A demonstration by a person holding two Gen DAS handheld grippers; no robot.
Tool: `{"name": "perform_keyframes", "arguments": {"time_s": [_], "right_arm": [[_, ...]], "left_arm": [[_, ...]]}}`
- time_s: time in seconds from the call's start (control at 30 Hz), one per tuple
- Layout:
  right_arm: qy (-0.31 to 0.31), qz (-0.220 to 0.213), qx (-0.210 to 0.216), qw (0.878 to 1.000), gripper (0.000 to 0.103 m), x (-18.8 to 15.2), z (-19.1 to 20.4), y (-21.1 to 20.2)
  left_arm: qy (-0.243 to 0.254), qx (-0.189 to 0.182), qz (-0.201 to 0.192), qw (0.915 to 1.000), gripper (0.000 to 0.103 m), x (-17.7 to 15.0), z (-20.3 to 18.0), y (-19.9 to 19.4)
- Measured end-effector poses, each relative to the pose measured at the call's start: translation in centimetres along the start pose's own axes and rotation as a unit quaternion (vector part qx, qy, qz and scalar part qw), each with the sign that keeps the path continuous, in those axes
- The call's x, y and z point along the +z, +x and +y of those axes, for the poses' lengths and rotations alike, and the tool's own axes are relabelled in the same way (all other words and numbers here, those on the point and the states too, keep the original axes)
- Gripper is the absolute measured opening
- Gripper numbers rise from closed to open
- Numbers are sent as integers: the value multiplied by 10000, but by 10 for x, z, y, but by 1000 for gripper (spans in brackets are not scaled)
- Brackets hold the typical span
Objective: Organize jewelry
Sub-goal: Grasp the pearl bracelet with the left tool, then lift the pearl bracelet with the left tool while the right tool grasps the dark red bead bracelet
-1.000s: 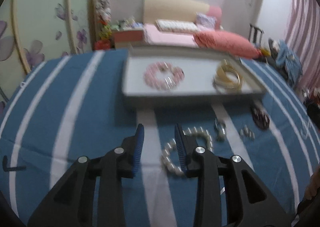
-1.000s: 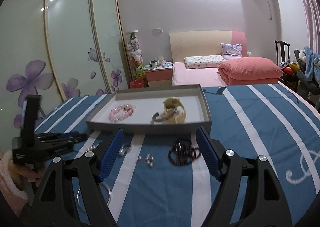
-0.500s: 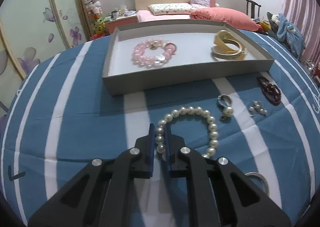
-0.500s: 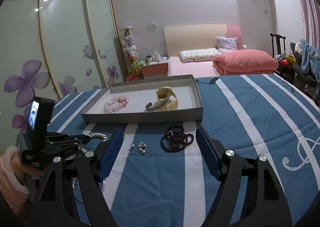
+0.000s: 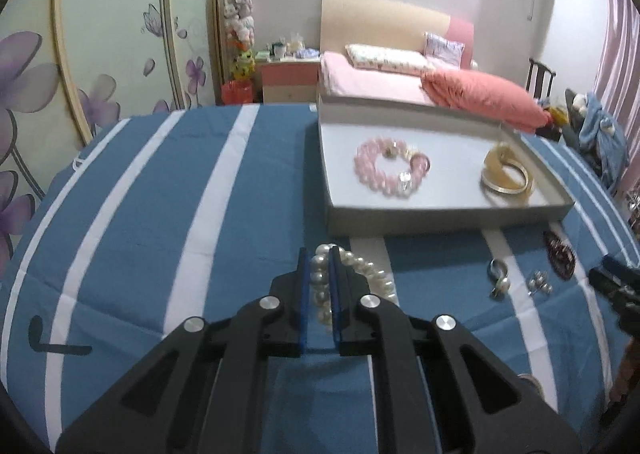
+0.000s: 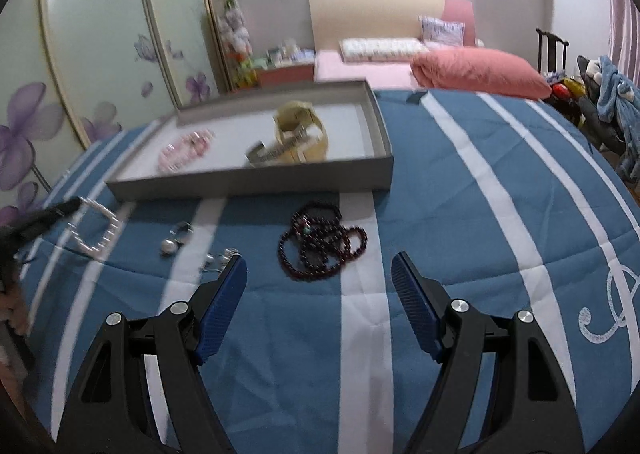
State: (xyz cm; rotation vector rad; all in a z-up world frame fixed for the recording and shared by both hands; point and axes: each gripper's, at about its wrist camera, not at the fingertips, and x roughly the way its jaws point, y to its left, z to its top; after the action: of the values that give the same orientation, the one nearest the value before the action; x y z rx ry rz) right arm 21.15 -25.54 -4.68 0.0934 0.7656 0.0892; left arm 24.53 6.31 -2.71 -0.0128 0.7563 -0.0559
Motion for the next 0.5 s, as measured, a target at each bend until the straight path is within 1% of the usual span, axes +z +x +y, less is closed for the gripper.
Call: {"name": "perform_keyframes", "arguments": {"time_s": [0.1,0.27,0.43,0.5], "right_arm": [[75,324,19,9994,75,1,-3,14],[37,602,-107,9981,75,7,-1,29],[-262,690,-341,9967,75,14,8,38],[-294,691,-351,9966,73,17,9,40]], "left_arm": [[14,-28,-72,10000,10,2,-1,-4],[20,-65,-76,9999,10,2,-1,-4],[7,-67,-72,10000,10,1,-2,-3],[-2,-67,-69,10000,10,1,-1,-3]]}}
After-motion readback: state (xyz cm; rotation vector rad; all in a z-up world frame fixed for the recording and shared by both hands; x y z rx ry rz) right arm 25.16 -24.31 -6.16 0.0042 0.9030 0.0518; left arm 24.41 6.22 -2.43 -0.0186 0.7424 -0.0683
